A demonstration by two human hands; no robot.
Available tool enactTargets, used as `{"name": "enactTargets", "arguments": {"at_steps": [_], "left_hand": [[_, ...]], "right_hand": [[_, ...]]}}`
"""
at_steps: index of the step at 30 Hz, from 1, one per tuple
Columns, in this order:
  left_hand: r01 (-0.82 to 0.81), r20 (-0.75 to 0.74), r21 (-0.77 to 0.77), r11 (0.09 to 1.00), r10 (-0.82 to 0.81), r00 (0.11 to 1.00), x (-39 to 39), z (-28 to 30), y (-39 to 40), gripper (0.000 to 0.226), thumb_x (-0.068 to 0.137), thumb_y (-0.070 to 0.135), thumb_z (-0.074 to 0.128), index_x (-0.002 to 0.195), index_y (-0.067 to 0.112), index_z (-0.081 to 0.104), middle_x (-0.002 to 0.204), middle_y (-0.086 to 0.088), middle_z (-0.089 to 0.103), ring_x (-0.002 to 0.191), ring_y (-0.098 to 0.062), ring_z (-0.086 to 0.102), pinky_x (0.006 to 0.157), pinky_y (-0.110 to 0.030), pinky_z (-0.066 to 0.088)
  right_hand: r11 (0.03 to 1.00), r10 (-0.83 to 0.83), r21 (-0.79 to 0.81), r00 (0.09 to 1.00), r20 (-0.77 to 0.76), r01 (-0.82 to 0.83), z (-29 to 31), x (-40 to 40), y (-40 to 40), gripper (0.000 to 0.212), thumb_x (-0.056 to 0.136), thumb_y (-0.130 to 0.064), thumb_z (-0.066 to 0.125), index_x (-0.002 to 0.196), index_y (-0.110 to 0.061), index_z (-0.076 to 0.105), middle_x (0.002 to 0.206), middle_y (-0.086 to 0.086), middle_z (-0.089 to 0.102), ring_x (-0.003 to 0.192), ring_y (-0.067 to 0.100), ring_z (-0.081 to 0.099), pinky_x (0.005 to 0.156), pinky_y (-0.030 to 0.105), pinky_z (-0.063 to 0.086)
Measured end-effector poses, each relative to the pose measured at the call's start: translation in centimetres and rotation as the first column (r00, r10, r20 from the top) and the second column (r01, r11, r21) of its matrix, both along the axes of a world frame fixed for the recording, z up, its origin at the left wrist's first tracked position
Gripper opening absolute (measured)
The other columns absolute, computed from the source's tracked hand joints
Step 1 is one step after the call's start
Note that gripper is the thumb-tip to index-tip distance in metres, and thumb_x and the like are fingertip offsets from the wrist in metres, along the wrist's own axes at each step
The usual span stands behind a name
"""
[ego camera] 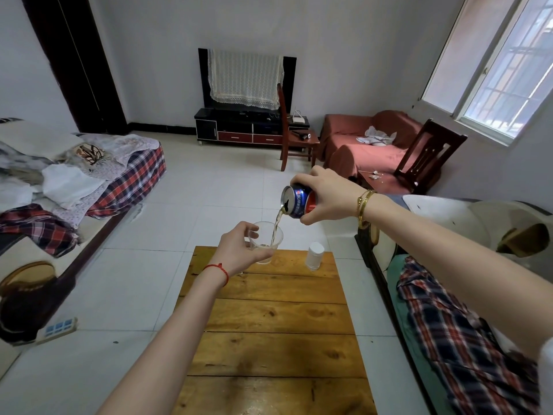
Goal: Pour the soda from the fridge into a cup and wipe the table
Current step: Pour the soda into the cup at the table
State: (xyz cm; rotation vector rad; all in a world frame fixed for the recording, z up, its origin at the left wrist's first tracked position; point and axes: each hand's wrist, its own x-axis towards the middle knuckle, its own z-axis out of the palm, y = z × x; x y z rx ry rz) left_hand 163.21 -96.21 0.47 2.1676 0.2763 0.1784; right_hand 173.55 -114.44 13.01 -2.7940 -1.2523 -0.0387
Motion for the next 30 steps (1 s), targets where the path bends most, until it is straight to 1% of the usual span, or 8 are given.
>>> {"name": "enactTargets", "arguments": {"at_steps": [4, 10, 15, 18, 20, 22, 24, 30], "left_hand": [[-0.001, -0.002, 0.002, 1.0, 0.001, 1.0, 0.02, 0.1, -0.12, 0.072, 0.073, 0.037, 0.082, 0.132, 0.013, 0.049, 0.127, -0.003, 0.06, 0.111, -0.023, 0.061, 0.085, -0.027, 0.05], [-0.01, -0.012, -0.006, 1.0, 0.01, 1.0, -0.13, 0.01, 0.05, 0.072, 0.073, 0.038, 0.083, 0.131, 0.014, 0.049, 0.127, -0.003, 0.06, 0.11, -0.022, 0.061, 0.081, -0.023, 0.049], [-0.016, -0.013, -0.001, 1.0, 0.016, 1.0, -0.17, 0.07, 0.09, 0.072, 0.073, 0.037, 0.083, 0.132, 0.013, 0.048, 0.128, -0.003, 0.06, 0.11, -0.021, 0.061, 0.084, -0.025, 0.049], [-0.017, -0.019, -0.004, 1.0, 0.017, 1.0, -0.14, 0.09, 0.18, 0.073, 0.072, 0.038, 0.083, 0.131, 0.014, 0.049, 0.127, -0.001, 0.06, 0.109, -0.02, 0.061, 0.072, -0.016, 0.048], [-0.017, -0.018, -0.007, 1.0, 0.017, 1.0, -0.14, 0.11, 0.2, 0.073, 0.072, 0.039, 0.083, 0.131, 0.014, 0.049, 0.127, -0.001, 0.06, 0.109, -0.021, 0.061, 0.067, -0.014, 0.047], [-0.02, -0.015, -0.007, 1.0, 0.019, 1.0, -0.12, 0.1, 0.23, 0.073, 0.072, 0.039, 0.083, 0.131, 0.014, 0.049, 0.127, -0.001, 0.06, 0.109, -0.022, 0.062, 0.076, -0.021, 0.051], [-0.021, -0.019, -0.007, 1.0, 0.021, 1.0, -0.11, 0.08, 0.22, 0.073, 0.072, 0.038, 0.083, 0.131, 0.014, 0.049, 0.127, -0.002, 0.06, 0.109, -0.022, 0.062, 0.085, -0.027, 0.051], [-0.019, -0.024, -0.008, 1.0, 0.019, 1.0, -0.13, 0.0, 0.11, 0.073, 0.072, 0.038, 0.083, 0.132, 0.013, 0.049, 0.127, -0.002, 0.06, 0.109, -0.022, 0.062, 0.09, -0.031, 0.051]], "right_hand": [[1.0, -0.001, 0.004, 1.0, 0.001, 0.001, -0.13, 0.09, -0.09, 0.068, 0.068, -0.041, 0.077, 0.126, -0.027, 0.046, 0.106, 0.001, 0.042, 0.097, 0.02, 0.044, 0.081, 0.031, 0.048], [1.0, -0.001, 0.0, 1.0, 0.001, 0.001, -0.35, 0.19, 0.0, 0.066, 0.068, -0.041, 0.078, 0.125, -0.027, 0.046, 0.106, 0.001, 0.043, 0.098, 0.019, 0.044, 0.082, 0.032, 0.05], [1.0, -0.001, -0.002, 1.0, -0.002, 0.001, -0.45, 0.25, 0.11, 0.067, 0.069, -0.041, 0.078, 0.126, -0.026, 0.046, 0.106, 0.002, 0.042, 0.099, 0.02, 0.044, 0.082, 0.032, 0.05], [1.0, -0.003, -0.004, 1.0, -0.005, 0.003, -0.52, 0.3, 0.21, 0.067, 0.068, -0.041, 0.078, 0.126, -0.027, 0.046, 0.106, 0.001, 0.042, 0.099, 0.02, 0.044, 0.081, 0.031, 0.049], [1.0, -0.004, -0.009, 1.0, -0.001, 0.004, -0.51, 0.3, 0.25, 0.068, 0.068, -0.041, 0.077, 0.126, -0.027, 0.046, 0.106, 0.001, 0.042, 0.099, 0.02, 0.044, 0.081, 0.032, 0.049], [1.0, -0.005, -0.012, 1.0, 0.003, 0.005, -0.49, 0.34, 0.25, 0.068, 0.068, -0.041, 0.077, 0.126, -0.027, 0.046, 0.105, 0.001, 0.042, 0.098, 0.02, 0.044, 0.081, 0.033, 0.05], [1.0, -0.008, -0.015, 1.0, 0.004, 0.008, -0.46, 0.37, 0.23, 0.068, 0.068, -0.041, 0.077, 0.126, -0.027, 0.046, 0.105, 0.001, 0.042, 0.098, 0.02, 0.044, 0.081, 0.033, 0.05], [1.0, -0.012, -0.021, 1.0, 0.001, 0.012, -0.58, 0.43, 0.21, 0.068, 0.068, -0.041, 0.077, 0.127, -0.027, 0.045, 0.106, 0.002, 0.042, 0.099, 0.021, 0.045, 0.081, 0.033, 0.05]]}}
